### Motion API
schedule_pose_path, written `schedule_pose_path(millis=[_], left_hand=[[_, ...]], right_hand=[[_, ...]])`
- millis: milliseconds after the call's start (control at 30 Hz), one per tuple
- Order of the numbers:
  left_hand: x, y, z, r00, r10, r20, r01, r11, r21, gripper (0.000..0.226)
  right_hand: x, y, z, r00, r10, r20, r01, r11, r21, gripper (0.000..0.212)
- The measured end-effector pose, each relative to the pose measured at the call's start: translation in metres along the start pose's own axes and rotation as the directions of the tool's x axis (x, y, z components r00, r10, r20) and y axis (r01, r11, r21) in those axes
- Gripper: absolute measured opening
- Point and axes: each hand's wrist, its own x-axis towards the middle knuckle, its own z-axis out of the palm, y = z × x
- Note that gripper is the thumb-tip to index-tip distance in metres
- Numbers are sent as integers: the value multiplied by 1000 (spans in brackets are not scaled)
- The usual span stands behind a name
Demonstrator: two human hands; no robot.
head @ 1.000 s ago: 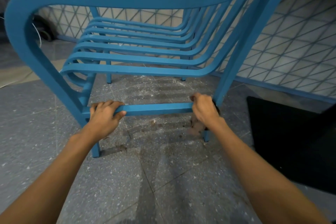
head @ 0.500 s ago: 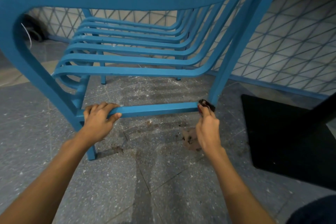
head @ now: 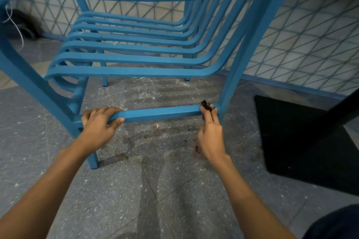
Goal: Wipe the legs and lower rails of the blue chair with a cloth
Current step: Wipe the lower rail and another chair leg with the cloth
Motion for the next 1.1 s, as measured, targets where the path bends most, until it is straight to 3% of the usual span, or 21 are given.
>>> schedule_pose_path(millis=[133, 200, 267, 333, 400, 500, 667, 733, 800, 933, 1100], left_hand=[[-1, -2, 0, 1000, 5, -12, -5, 1000, -31, 28], [0, -2, 0, 1000, 11, -16, -11, 999, -44, 27], [0, -2, 0, 1000, 8, -15, -8, 999, -49, 28], [0, -2, 0, 1000, 7, -19, -8, 999, -51, 28], [0, -2, 1, 1000, 4, -18, -5, 999, -51, 28], [1, -2, 1, 1000, 5, -16, -6, 999, -45, 28], [0, -1, 1, 1000, 2, -24, -3, 999, -44, 27], [0, -1, 1, 1000, 2, -21, -2, 999, -47, 27], [1, -2, 2, 1000, 3, -19, -4, 999, -42, 28], [1, -4, 3, 1000, -4, -3, 4, 999, -34, 47], [1, -3, 4, 1000, 0, -16, -1, 999, -41, 33]], right_hand=[[-1, -17, -29, 997, 69, -29, -65, 991, 116, 46], [16, -28, -37, 991, -1, -135, 16, 994, 105, 43], [38, -29, -34, 982, -109, -156, 115, 993, 31, 43], [57, -21, -25, 992, -123, -36, 120, 990, -69, 35], [61, -16, -12, 996, -43, 83, 62, 969, -240, 30], [45, -34, 18, 997, 14, 70, 9, 950, -312, 34], [16, -63, 46, 968, -227, 107, 236, 968, -80, 37], [19, -50, 31, 915, -332, 230, 366, 922, -124, 44], [31, -27, 15, 892, -345, 292, 416, 879, -234, 48], [53, 10, -5, 975, -170, 141, 209, 917, -339, 48], [48, -36, 27, 992, 62, 113, -22, 945, -325, 44]])
